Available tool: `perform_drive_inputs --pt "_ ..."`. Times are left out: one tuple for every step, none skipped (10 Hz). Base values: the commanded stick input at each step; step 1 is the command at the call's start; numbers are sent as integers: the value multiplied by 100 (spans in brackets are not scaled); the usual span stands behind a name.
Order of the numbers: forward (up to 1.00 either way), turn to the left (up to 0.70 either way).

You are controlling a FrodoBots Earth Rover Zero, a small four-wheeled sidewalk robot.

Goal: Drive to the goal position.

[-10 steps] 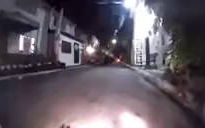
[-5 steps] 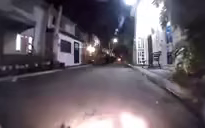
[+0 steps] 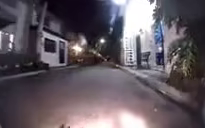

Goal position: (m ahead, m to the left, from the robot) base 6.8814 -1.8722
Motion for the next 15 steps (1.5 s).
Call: perform_drive_inputs --pt "70 0" --pt "70 0" --pt "70 0" --pt "70 0" --pt "70 -15" --pt "70 -27" --pt "70 -27" --pt "70 -27" --pt "70 -26" --pt "70 0" --pt "70 0" --pt "70 0" --pt "70 0" --pt "79 0" --pt "85 0"
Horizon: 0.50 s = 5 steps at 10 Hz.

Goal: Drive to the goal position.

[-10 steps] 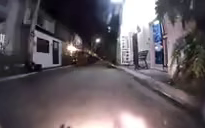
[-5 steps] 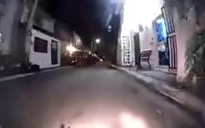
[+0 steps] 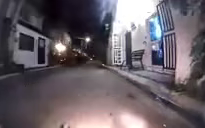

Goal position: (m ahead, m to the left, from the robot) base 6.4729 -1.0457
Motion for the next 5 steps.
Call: perform_drive_inputs --pt "85 0" --pt "85 0" --pt "85 0" --pt "95 0" --pt "100 0"
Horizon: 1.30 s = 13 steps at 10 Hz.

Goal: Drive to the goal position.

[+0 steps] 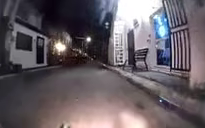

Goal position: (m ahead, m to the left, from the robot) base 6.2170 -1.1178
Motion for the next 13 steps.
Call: perform_drive_inputs --pt "100 0" --pt "100 0" --pt "100 0" --pt "100 0" --pt "100 0" --pt "100 0" --pt "100 0" --pt "100 0" --pt "100 0" --pt "100 0" --pt "100 0" --pt "100 0" --pt "100 0"
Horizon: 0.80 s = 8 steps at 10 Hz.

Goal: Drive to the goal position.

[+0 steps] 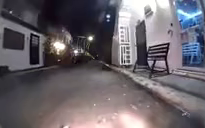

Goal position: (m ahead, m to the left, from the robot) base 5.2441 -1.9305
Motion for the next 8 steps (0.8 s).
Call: perform_drive_inputs --pt "100 0" --pt "100 17" --pt "100 0" --pt "100 0" --pt "100 0" --pt "100 0" --pt "100 0" --pt "100 0"
